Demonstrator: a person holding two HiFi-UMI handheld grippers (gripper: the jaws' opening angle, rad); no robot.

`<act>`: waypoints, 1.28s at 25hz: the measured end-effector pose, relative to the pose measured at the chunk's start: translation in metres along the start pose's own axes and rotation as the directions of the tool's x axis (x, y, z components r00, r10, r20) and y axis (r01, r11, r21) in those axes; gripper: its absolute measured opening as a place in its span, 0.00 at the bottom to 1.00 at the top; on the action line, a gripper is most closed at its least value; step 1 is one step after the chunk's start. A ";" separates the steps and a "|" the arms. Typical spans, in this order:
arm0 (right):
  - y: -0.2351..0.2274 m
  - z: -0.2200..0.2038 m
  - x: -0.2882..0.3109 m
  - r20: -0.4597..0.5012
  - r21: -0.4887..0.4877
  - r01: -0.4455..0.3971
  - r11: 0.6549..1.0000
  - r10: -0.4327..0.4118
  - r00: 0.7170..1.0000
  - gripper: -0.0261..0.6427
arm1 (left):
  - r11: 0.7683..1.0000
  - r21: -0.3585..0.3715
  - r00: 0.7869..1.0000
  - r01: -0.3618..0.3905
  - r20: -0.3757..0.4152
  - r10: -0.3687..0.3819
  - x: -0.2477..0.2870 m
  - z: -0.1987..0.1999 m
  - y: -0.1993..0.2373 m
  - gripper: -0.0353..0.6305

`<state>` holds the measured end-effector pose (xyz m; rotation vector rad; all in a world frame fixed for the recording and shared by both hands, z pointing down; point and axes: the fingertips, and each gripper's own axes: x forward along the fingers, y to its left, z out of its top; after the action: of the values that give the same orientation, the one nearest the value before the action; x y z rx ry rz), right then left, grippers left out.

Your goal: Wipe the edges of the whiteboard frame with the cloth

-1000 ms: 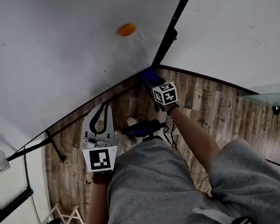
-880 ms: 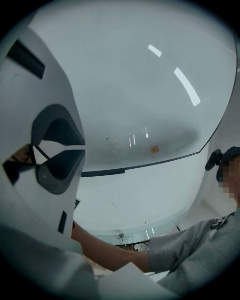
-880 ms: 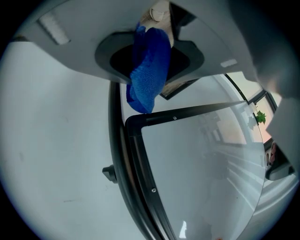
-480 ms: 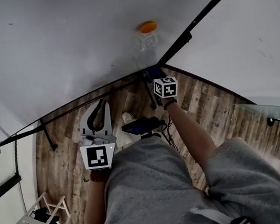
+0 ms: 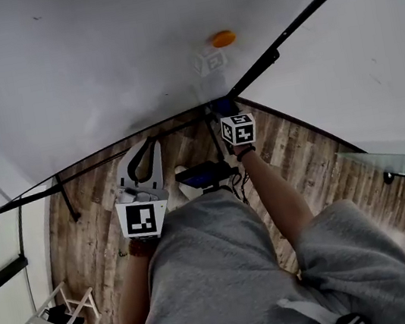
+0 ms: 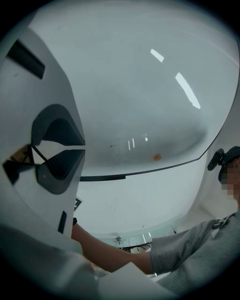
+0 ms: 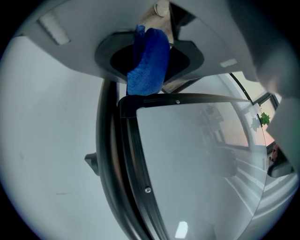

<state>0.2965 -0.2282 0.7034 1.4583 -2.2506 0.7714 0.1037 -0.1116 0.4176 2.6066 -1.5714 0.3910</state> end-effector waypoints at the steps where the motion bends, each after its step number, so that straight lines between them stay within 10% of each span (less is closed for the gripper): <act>1: 0.001 0.001 -0.001 0.001 -0.007 0.003 1.000 -0.003 1.000 0.29 | 1.000 0.000 1.000 0.003 0.000 -0.003 0.001 -0.001 0.000 0.10; 32: 0.032 0.000 0.001 -0.019 -0.039 -0.016 0.999 0.015 1.000 0.29 | 1.000 -0.010 1.000 0.007 0.013 -0.007 0.004 -0.010 0.009 0.10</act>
<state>0.2667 -0.2183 0.6958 1.4112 -2.2528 0.7390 0.0959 -0.1175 0.4275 2.6120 -1.5633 0.3654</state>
